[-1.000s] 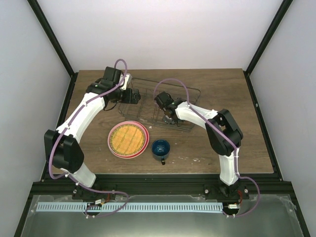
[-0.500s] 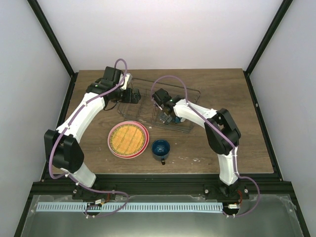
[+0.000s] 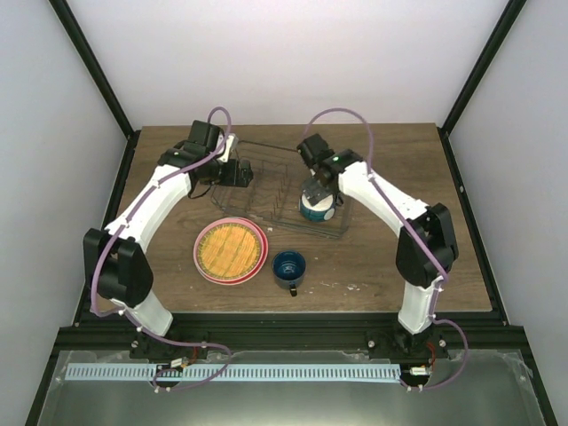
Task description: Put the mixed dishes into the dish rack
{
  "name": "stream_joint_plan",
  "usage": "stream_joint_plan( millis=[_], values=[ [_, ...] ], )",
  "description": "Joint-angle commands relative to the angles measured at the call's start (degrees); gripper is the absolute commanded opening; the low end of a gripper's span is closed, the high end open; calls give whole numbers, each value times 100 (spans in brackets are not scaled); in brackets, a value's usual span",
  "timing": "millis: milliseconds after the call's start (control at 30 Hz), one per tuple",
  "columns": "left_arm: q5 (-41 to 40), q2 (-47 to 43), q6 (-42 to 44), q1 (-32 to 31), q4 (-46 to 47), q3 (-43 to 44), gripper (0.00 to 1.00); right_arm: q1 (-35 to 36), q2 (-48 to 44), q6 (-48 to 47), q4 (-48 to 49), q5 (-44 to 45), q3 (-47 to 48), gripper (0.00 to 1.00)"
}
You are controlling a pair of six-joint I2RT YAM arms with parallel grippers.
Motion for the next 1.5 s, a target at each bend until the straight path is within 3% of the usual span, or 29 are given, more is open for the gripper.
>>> stream_joint_plan(
  millis=[0, 133, 400, 1000, 1467],
  values=[
    [-193, 203, 43, 95, 67, 192, 100, -630, -93, 940, -524, 597, 500, 100],
    [-268, 390, 39, 372, 51, 376, 100, -1056, 3, 1477, -780, 711, 701, 100],
    [-418, 804, 169, 860, 92, 526, 100, -1333, 312, 1482, -565, 357, 670, 100],
    [-30, 1443, 172, 884, 708, 417, 100, -1881, 1050, 1209, 75, 461, 736, 100],
    [486, 1375, 13, 847, 884, -66, 100, -2304, 1811, 865, 261, 685, 1702, 100]
  ],
)
